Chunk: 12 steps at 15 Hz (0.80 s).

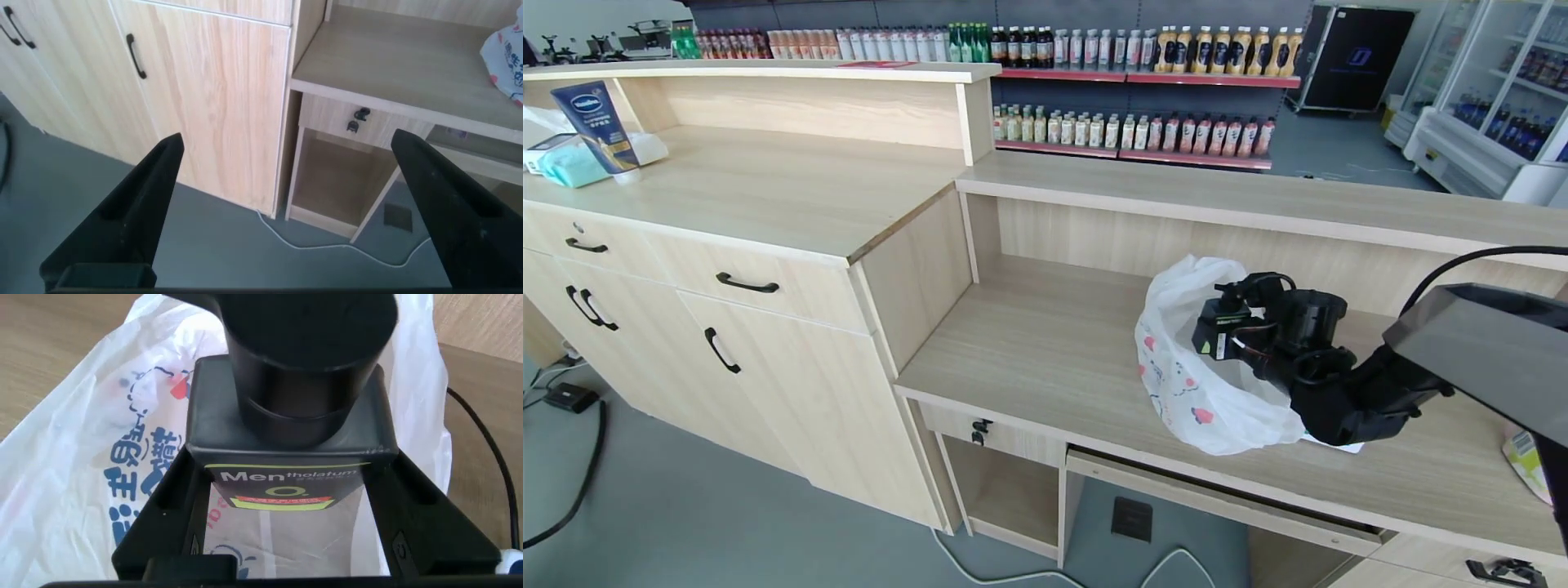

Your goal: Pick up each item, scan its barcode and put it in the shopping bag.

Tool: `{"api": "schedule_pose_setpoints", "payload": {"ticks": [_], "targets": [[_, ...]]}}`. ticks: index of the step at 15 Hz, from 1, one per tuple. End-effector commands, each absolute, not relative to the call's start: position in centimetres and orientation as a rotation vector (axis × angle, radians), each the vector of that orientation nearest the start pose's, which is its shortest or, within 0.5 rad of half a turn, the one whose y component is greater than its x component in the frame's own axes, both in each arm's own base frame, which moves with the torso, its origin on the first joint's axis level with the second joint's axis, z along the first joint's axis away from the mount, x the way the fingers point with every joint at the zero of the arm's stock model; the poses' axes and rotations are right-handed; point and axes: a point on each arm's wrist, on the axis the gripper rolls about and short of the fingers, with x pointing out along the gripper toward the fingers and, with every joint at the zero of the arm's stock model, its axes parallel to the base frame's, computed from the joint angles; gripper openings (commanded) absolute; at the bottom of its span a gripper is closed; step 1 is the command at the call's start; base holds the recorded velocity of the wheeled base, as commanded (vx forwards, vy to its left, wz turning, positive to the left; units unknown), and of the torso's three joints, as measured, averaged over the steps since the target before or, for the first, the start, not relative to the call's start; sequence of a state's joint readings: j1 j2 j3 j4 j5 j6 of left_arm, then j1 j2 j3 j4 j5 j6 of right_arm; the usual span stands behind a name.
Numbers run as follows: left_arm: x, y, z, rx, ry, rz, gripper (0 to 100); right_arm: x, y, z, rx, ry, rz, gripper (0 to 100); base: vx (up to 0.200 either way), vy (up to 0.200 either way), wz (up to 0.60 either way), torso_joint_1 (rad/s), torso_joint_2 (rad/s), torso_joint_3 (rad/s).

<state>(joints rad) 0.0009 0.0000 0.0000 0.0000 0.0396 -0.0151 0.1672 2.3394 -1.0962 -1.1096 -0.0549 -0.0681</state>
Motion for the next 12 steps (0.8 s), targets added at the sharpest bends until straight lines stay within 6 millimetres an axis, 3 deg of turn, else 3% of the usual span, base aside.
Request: {"api": "schedule_pose_setpoints", "payload": {"ticks": [1, 4, 12], "targets": [[-2.3, 0.1, 7.5, -0.015, 0.0, 0.041, 100, 44.0, 7.4, 4.7, -0.094, 0.136, 0.122, 0, 0.0, 0.0, 0.0, 0.0, 0.0, 0.0], [-2.3, 0.1, 7.5, -0.015, 0.0, 0.041, 100, 44.9, 7.5, 4.2, -0.113, 0.115, 0.124, 0, 0.0, 0.0, 0.0, 0.0, 0.0, 0.0], [-2.3, 0.1, 7.5, -0.015, 0.0, 0.041, 100, 44.9, 8.3, 2.1, -0.124, 0.159, 0.143, 0, 0.0, 0.0, 0.0, 0.0, 0.0, 0.0]]}}
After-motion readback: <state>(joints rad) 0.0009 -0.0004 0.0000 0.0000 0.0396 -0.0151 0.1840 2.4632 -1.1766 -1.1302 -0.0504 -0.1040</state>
